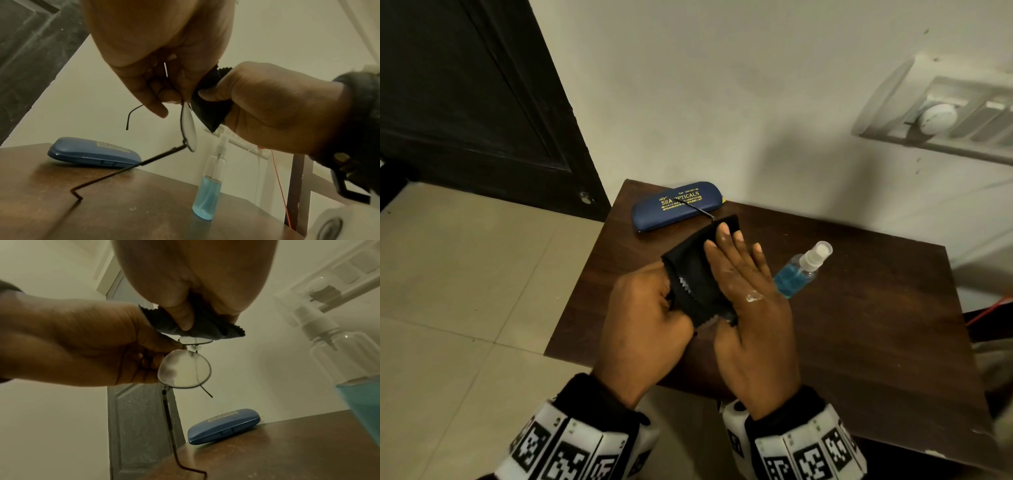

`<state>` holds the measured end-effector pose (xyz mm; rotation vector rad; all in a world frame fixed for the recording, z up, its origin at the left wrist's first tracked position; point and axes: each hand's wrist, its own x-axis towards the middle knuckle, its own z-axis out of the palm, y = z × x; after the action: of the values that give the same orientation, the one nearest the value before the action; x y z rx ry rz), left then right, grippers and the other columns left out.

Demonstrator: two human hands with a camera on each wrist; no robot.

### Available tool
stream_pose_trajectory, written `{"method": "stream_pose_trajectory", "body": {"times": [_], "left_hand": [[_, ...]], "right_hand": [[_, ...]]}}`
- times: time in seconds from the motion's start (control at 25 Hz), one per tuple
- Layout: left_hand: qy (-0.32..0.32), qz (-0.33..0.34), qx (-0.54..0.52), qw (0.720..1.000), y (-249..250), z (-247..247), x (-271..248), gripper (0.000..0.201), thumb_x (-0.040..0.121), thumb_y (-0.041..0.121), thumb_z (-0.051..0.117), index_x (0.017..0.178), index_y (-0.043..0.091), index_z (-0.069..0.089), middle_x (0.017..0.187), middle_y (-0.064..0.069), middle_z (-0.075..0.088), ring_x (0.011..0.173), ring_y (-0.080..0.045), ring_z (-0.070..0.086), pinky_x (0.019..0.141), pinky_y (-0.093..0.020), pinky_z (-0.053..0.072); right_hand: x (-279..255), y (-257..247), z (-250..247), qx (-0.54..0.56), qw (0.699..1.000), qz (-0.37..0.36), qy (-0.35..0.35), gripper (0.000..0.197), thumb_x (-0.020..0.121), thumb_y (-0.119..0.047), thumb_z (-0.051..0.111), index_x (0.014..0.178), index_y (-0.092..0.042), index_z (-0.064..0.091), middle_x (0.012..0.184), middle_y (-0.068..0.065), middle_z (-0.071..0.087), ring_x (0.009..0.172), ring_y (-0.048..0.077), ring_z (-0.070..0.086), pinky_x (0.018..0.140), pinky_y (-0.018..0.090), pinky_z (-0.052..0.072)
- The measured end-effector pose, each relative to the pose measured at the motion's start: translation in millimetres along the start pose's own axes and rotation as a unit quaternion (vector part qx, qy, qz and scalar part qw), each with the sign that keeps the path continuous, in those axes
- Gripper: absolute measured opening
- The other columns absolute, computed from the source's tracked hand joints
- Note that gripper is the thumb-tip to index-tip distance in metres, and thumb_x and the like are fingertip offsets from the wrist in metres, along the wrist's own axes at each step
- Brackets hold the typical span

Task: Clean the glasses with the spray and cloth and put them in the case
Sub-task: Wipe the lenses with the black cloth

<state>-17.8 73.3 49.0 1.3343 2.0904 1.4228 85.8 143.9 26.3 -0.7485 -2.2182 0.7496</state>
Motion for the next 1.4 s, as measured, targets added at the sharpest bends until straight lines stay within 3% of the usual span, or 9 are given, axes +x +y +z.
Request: {"method": "stream_pose_trajectory", "body": {"times": [0.16, 0.32, 0.4, 0.52, 0.6, 0.76, 1.0, 1.24, 1.4], "left_hand": [[-0.045, 0.022, -0.019, 0.999, -2, 3, -1, 0.02, 0.069, 0.032, 0.052, 0.06, 0.015, 0.06, 0.061, 0.008, 0.058, 0.058, -0.008, 0.056, 0.053, -0.027, 0.048], [-0.021, -0.025, 0.019, 0.999, -9, 5, -2, 0.019, 0.065, 0.025, 0.055, 0.064, 0.008, 0.063, 0.062, -0.001, 0.066, 0.061, -0.011, 0.064, 0.052, -0.015, 0.043], [-0.004, -0.012, 0.012, 1.0, -10, 5, -4, 0.015, 0.067, 0.027, 0.053, 0.063, 0.014, 0.06, 0.063, 0.007, 0.064, 0.063, 0.0, 0.063, 0.054, -0.009, 0.043], [-0.006, 0.001, -0.028, 1.0, -10, 3, -1, 0.015, 0.07, 0.023, 0.052, 0.056, 0.021, 0.057, 0.056, 0.012, 0.056, 0.054, -0.004, 0.055, 0.049, -0.021, 0.046], [-0.004, 0.008, -0.029, 1.0, -8, 3, -1, 0.016, 0.068, 0.023, 0.049, 0.055, 0.03, 0.054, 0.054, 0.015, 0.055, 0.051, -0.003, 0.052, 0.048, -0.014, 0.04], [0.013, 0.005, -0.009, 1.0, -14, 3, -3, 0.026, 0.07, 0.027, 0.046, 0.062, 0.01, 0.064, 0.057, 0.015, 0.055, 0.057, -0.003, 0.058, 0.05, -0.012, 0.044], [0.029, -0.033, -0.075, 0.996, -11, 2, -1, 0.021, 0.068, 0.022, 0.05, 0.062, 0.009, 0.066, 0.059, -0.001, 0.061, 0.055, -0.017, 0.058, 0.049, -0.025, 0.046], [0.032, -0.089, -0.114, 0.989, -18, -1, 0, 0.022, 0.08, -0.001, 0.054, 0.066, 0.011, 0.067, 0.057, 0.003, 0.063, 0.055, -0.004, 0.057, 0.054, -0.022, 0.048], [0.035, -0.092, -0.136, 0.986, -18, 0, 2, 0.018, 0.076, 0.008, 0.055, 0.073, 0.001, 0.072, 0.068, -0.007, 0.069, 0.065, -0.027, 0.064, 0.066, -0.039, 0.055]], "right_hand": [[1, 3, 0, 0.027, 0.999, 0.023, 0.027, 0.066, 0.07, -0.004, 0.04, 0.135, -0.003, 0.05, 0.147, 0.009, 0.039, 0.141, 0.023, 0.032, 0.116, 0.043, 0.021], [-1, -3, -1, 0.004, 0.998, -0.061, -0.02, 0.061, 0.074, -0.004, 0.042, 0.134, -0.001, 0.05, 0.147, 0.012, 0.039, 0.142, 0.026, 0.029, 0.118, 0.042, 0.018], [-2, -2, 0, -0.005, 0.998, -0.062, -0.024, 0.061, 0.075, -0.006, 0.039, 0.134, -0.002, 0.051, 0.147, 0.011, 0.04, 0.142, 0.024, 0.029, 0.118, 0.041, 0.018], [0, 6, -2, 0.008, 1.0, 0.0, 0.002, 0.063, 0.074, -0.008, 0.036, 0.135, -0.004, 0.05, 0.146, 0.009, 0.041, 0.141, 0.021, 0.03, 0.117, 0.041, 0.02], [1, 6, -2, 0.009, 1.0, 0.007, 0.001, 0.063, 0.074, -0.008, 0.036, 0.136, -0.004, 0.049, 0.146, 0.01, 0.04, 0.142, 0.022, 0.03, 0.117, 0.042, 0.02], [-3, -3, -1, -0.005, 0.994, -0.09, -0.058, 0.059, 0.077, -0.006, 0.038, 0.135, -0.003, 0.049, 0.147, 0.013, 0.04, 0.142, 0.025, 0.028, 0.118, 0.041, 0.019], [-2, 1, 0, -0.011, 0.999, -0.036, -0.024, 0.062, 0.075, -0.008, 0.035, 0.135, -0.001, 0.05, 0.147, 0.012, 0.041, 0.142, 0.024, 0.029, 0.118, 0.04, 0.018], [-3, -3, -1, 0.007, 0.993, -0.1, -0.054, 0.058, 0.074, -0.007, 0.036, 0.128, -0.002, 0.057, 0.14, 0.011, 0.05, 0.137, 0.023, 0.039, 0.116, 0.042, 0.023], [-5, -4, 2, -0.033, 0.998, -0.06, -0.005, 0.059, 0.074, -0.009, 0.036, 0.129, -0.004, 0.056, 0.141, 0.01, 0.049, 0.137, 0.022, 0.037, 0.116, 0.041, 0.021]]}}
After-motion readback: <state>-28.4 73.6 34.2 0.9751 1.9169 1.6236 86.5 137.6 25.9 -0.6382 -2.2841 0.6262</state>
